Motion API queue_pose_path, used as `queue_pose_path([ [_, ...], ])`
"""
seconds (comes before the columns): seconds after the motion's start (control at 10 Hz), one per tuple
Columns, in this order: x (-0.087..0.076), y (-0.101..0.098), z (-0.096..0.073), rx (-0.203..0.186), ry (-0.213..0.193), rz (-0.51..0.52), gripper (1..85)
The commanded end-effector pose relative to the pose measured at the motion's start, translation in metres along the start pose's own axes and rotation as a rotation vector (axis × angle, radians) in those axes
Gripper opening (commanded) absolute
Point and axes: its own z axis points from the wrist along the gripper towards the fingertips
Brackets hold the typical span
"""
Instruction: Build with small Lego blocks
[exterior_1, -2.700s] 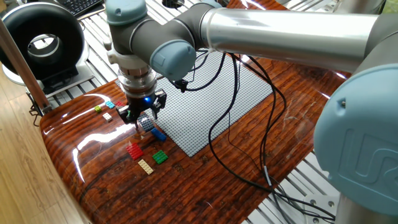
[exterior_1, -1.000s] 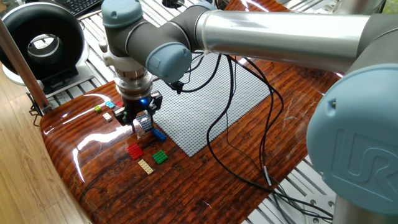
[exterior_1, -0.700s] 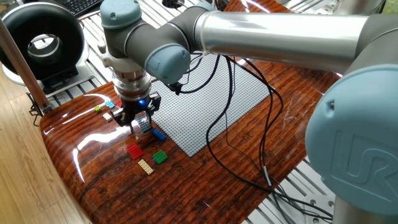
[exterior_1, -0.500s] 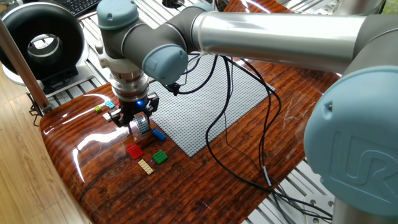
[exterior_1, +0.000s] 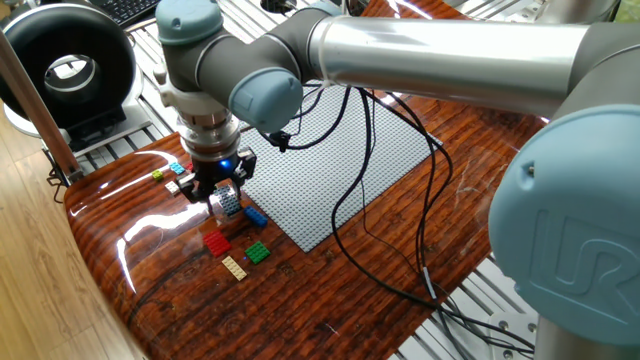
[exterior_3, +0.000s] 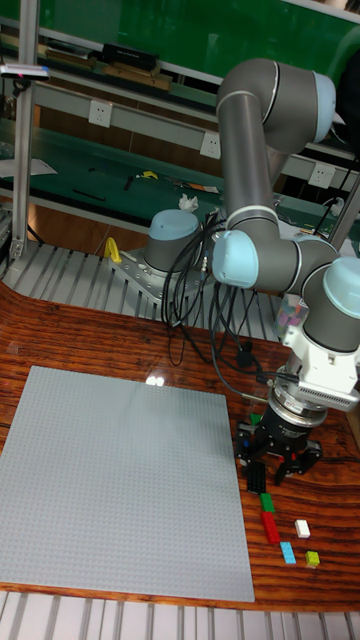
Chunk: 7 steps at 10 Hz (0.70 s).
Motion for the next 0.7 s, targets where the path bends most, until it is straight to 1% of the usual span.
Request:
queue_pose_path([
  [0.0, -0.0010, -0.0020, -0.0013, -0.019, 0.007, 0.006, 53.7],
  [0.6, -0.0022, -0.0038, 0.0031, -0.019, 0.007, 0.005, 52.0],
])
